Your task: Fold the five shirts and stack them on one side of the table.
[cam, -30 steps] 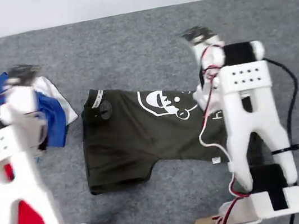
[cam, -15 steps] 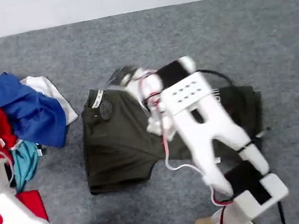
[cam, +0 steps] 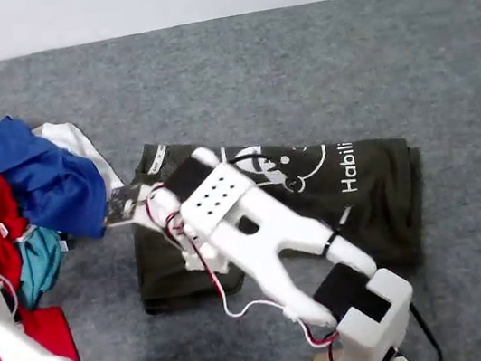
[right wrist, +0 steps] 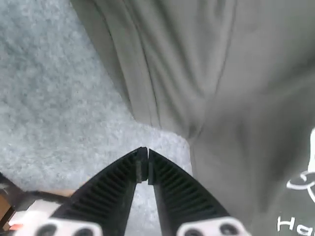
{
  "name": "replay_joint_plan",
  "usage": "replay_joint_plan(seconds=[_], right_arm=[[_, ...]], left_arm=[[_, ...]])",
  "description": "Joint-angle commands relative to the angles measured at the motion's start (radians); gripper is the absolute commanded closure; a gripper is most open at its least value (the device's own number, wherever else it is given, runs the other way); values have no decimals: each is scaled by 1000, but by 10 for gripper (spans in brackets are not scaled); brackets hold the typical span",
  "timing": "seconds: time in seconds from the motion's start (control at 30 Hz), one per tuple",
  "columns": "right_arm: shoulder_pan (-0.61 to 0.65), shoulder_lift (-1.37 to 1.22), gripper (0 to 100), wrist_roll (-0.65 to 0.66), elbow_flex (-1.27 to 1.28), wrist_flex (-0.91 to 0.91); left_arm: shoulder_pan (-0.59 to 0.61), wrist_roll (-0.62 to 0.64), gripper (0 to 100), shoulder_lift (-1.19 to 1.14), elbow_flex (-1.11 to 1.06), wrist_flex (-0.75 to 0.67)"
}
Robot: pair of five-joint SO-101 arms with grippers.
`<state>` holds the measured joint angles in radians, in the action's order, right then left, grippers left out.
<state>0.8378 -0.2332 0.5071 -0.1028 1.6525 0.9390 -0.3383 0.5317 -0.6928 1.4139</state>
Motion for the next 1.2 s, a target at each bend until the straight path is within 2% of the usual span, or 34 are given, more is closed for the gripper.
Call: replay_joint_plan(seconds=[0.0,0.27,0.67,1.17], right_arm=[[64,2,988,11,-54,-15],[157,1,799,3,-49,-12],[177,-150,790,9,-55,-25],[176,-194,790,12,-48,-165]], left_arm=[[6,3,996,25,-13,-63],[2,-43,996,25,-58,-130],[2,-43,996,25,-58,-124],[2,-43,996,29,-58,-123]])
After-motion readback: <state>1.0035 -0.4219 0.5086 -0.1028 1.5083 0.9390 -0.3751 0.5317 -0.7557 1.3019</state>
